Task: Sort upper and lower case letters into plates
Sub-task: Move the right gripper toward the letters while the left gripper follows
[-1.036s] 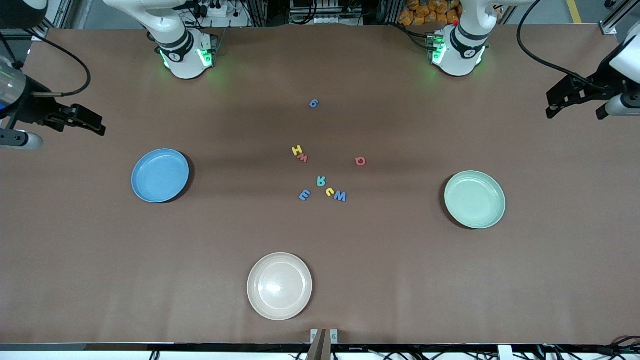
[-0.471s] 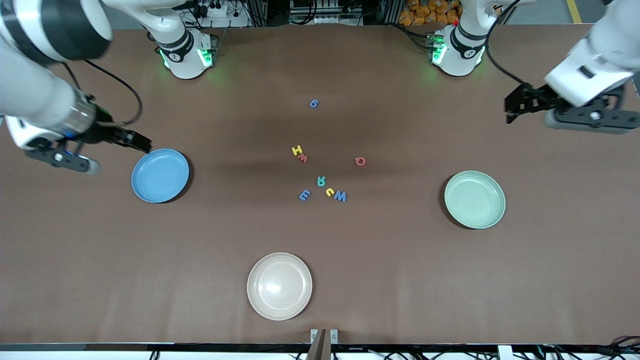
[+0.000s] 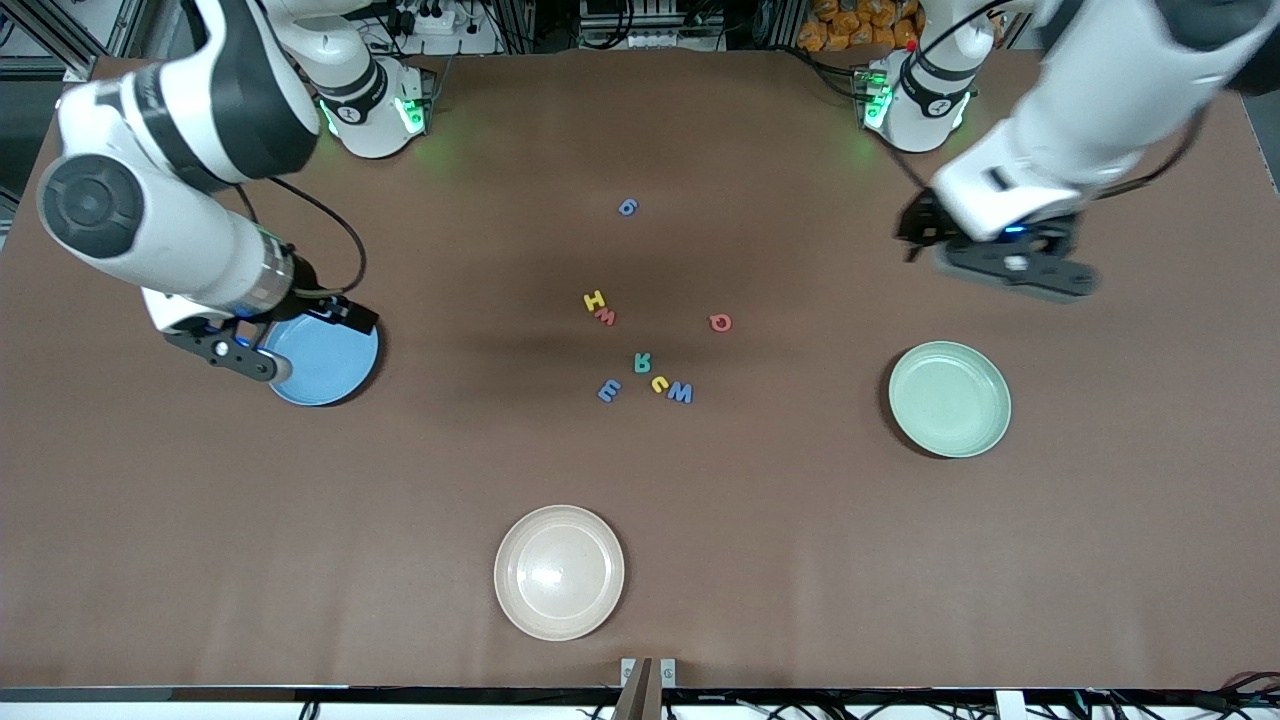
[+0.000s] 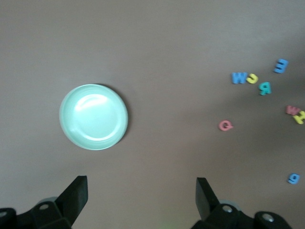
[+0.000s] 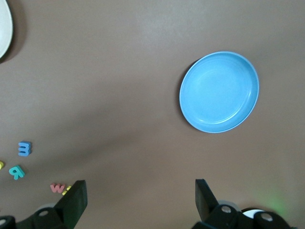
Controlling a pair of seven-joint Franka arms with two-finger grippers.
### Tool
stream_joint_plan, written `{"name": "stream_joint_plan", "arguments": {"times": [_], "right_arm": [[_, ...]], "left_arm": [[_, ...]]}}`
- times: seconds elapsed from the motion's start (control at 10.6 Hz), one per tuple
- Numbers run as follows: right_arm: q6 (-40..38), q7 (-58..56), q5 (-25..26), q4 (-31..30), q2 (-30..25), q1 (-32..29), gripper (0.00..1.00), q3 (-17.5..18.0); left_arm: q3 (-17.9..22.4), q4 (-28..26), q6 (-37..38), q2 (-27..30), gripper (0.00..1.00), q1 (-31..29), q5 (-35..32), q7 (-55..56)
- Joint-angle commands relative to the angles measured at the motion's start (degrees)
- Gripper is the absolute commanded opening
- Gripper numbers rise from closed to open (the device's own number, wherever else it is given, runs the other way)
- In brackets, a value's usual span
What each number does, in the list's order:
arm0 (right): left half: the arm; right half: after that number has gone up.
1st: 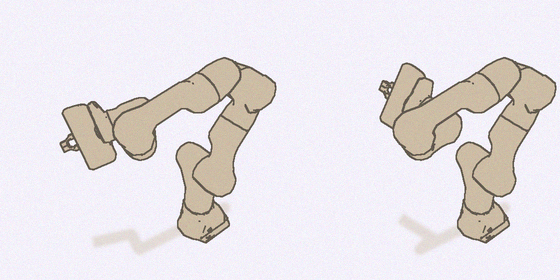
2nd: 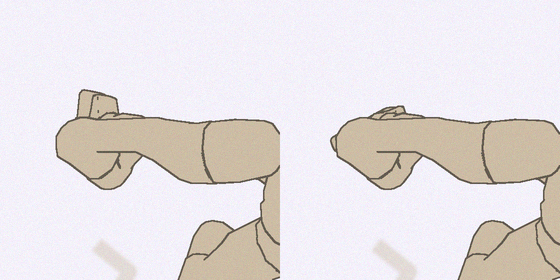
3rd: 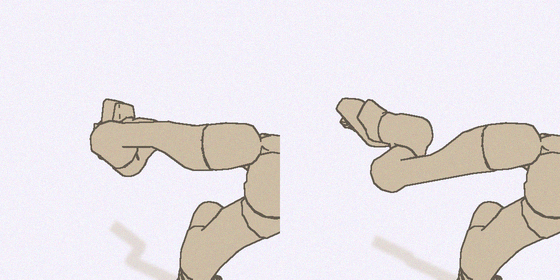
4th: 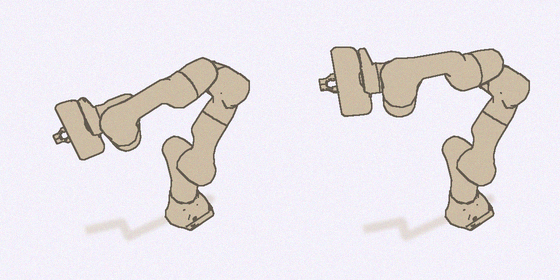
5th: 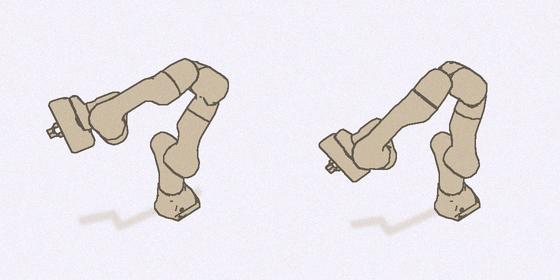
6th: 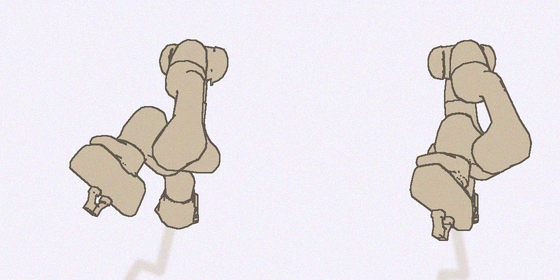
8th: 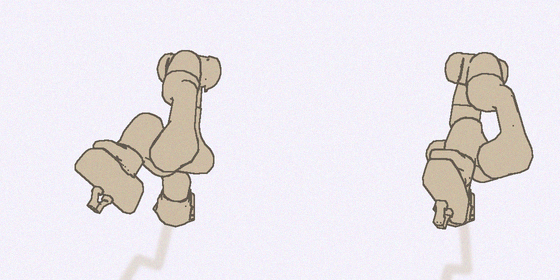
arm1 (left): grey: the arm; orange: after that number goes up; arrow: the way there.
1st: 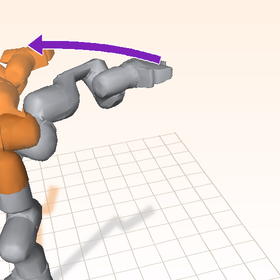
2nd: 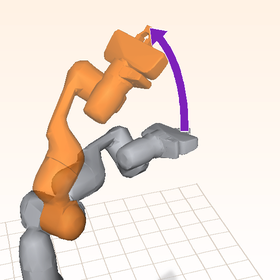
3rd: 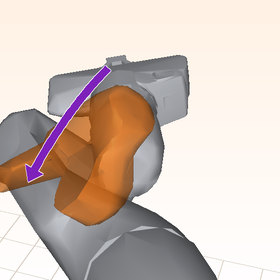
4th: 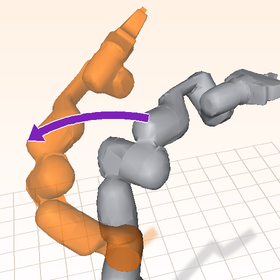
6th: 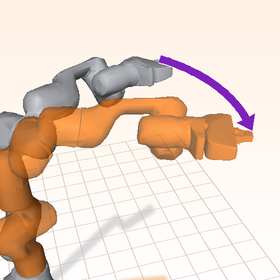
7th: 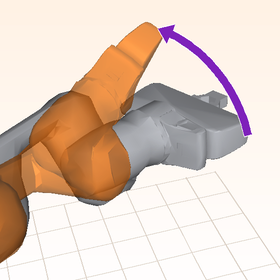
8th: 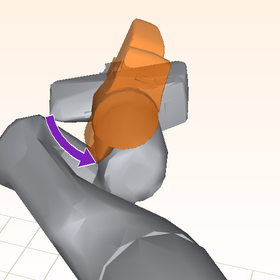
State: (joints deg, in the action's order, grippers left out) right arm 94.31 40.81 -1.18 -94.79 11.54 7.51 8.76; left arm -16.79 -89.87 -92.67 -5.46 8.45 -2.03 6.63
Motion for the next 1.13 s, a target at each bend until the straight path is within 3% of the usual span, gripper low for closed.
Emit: {"name": "stream_joint_plan", "arguments": {"times": [0.0, 0.19, 0.47, 0.66, 0.85, 1.04], "right_arm": [[1.7, 6.1, -0.6, 0.4, 2.6, 0.2, 1.0, 2.2], [2.3, 6.3, -0.5, -0.3, 3.1, 0.7, 1.0, 2.2], [4.8, 9.4, -0.5, -4.9, 2.7, 0.8, 1.0, 2.3], [4.9, 9.6, -0.5, -7.3, 1.8, 1.2, 1.0, 2.7], [5.8, 9.6, -0.3, -9.3, 1.2, 1.6, 1.0, 6.5], [12.2, 10.0, -0.2, -14.7, 0.4, 1.8, 1.0, 10.6]], "left_arm": [[-5.3, -0.2, -2.3, -2.5, 1.0, -0.1, -0.3, 4.1], [-7.4, -4.9, -6.7, -3.4, 1.0, 2.3, -0.8, 5.9], [-7.5, -18.1, -20.9, -3.3, 1.0, 4.3, -0.9, 6.0], [-7.5, -22.1, -27.2, -5.3, 1.0, 5.9, -1.0, 5.9], [-7.3, -23.9, -31.1, -7.3, 1.0, 7.7, -1.2, 6.9], [-7.4, -24.5, -33.1, -9.5, 1.0, 7.7, -4.9, 7.0]]}}
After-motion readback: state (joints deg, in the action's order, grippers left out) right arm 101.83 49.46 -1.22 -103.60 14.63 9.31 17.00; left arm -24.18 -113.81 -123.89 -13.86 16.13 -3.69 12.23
